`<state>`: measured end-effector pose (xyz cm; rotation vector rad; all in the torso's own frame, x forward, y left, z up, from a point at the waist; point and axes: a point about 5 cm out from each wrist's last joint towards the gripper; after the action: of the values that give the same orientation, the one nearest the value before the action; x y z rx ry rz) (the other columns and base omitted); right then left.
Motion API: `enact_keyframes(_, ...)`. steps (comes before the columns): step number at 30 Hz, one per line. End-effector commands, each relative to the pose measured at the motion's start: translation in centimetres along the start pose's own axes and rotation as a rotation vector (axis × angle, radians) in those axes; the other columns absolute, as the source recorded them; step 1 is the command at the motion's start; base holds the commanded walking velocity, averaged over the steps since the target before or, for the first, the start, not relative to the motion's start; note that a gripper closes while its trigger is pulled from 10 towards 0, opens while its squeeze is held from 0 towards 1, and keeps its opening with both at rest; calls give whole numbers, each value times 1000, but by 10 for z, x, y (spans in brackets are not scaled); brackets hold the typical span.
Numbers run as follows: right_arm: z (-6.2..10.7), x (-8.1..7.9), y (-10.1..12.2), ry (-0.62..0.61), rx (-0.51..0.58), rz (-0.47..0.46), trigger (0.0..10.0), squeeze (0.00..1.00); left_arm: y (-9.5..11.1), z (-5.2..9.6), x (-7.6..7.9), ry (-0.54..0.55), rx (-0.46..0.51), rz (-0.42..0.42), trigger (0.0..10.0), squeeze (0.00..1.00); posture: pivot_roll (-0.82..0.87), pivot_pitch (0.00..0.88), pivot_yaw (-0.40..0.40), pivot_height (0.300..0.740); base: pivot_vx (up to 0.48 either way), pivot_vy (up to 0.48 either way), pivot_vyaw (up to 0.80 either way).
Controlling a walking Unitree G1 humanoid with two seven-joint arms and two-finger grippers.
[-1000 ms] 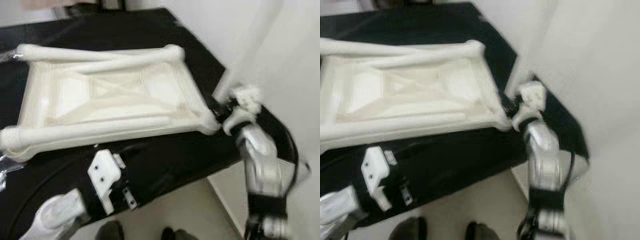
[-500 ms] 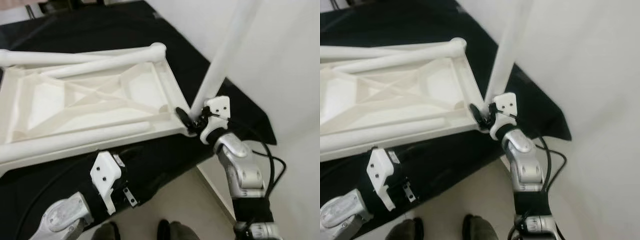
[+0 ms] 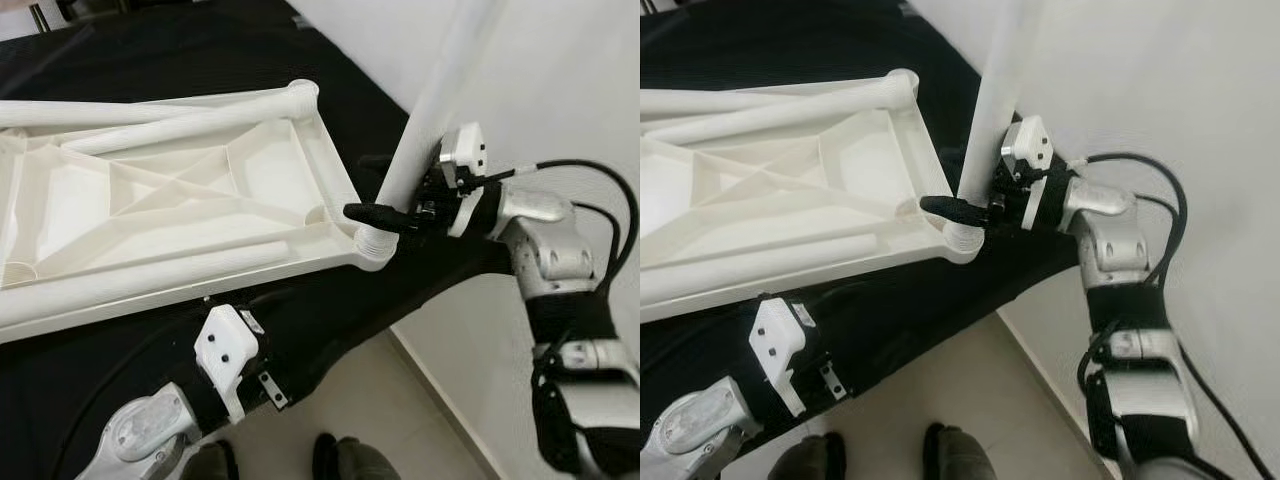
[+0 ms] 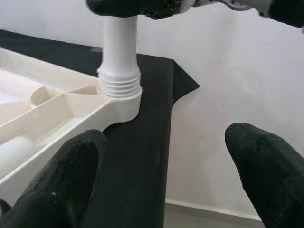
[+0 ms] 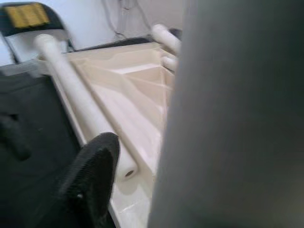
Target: Building children table
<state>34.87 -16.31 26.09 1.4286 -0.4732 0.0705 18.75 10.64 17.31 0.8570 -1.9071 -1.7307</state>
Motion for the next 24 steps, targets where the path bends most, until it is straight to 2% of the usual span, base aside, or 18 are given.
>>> enact_keyframes(1,-13,-5,-5,99,-16,-16,0,0,-3,1,4,1,-4,13,10000,0,176,257,-133,740,0,0,0)
enact_keyframes(6,-16,-3,-13,112,-3,-50,0,0,-3,0,6,5,-1,9,10000,0,173,258,-135,740,0,0,0)
enact_keyframes(13,-8,-5,-25,33,33,-102,0,0,-3,-1,7,-2,2,14,10000,0,155,258,-124,740,0,0,0)
enact_keyframes(14,-1,-6,-30,-45,66,-128,0,0,-5,-1,7,-10,-1,17,10000,0,141,257,-119,740,0,0,0)
enact_keyframes(17,2,-6,-33,-94,77,-130,0,0,-6,-1,7,-13,-3,18,10000,0,140,256,-118,740,0,0,0)
enact_keyframes(18,1,-8,-40,-175,57,-134,0,0,-6,-1,7,-14,-4,17,10000,0,134,254,-123,740,0,0,0)
enact_keyframes(20,-5,-15,-58,-425,-32,-170,0,0,-6,0,7,-14,-5,16,10000,0,135,255,-128,740,0,0,0)
enact_keyframes(21,-1,-13,-70,-839,-181,-129,0,0,-7,0,7,-13,-5,17,10000,0,124,255,-124,740,0,0,0)
enact_keyframes(22,9,-14,-74,-1135,-280,-73,0,0,-7,1,7,-12,-6,17,10000,0,124,255,-124,740,0,0,0)
enact_keyframes(23,9,-14,-74,-1135,-280,-73,0,0,-7,1,7,-12,-6,17,10000,0,124,255,-124,740,0,0,0)
enact_keyframes(24,17,-15,-75,-1319,-337,-25,0,0,-7,1,7,-12,-6,17,10000,0,119,256,-125,740,0,0,0)
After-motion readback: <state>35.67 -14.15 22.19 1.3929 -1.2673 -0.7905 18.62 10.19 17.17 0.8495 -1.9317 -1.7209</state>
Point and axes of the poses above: a point about 5 cm out from each wrist's last joint towards the gripper, its own z axis pointing back from the gripper into the wrist, its own y axis along the axis of the wrist's last joint, x = y × z, and after that the axes turned 2 degrees about z, right-handed
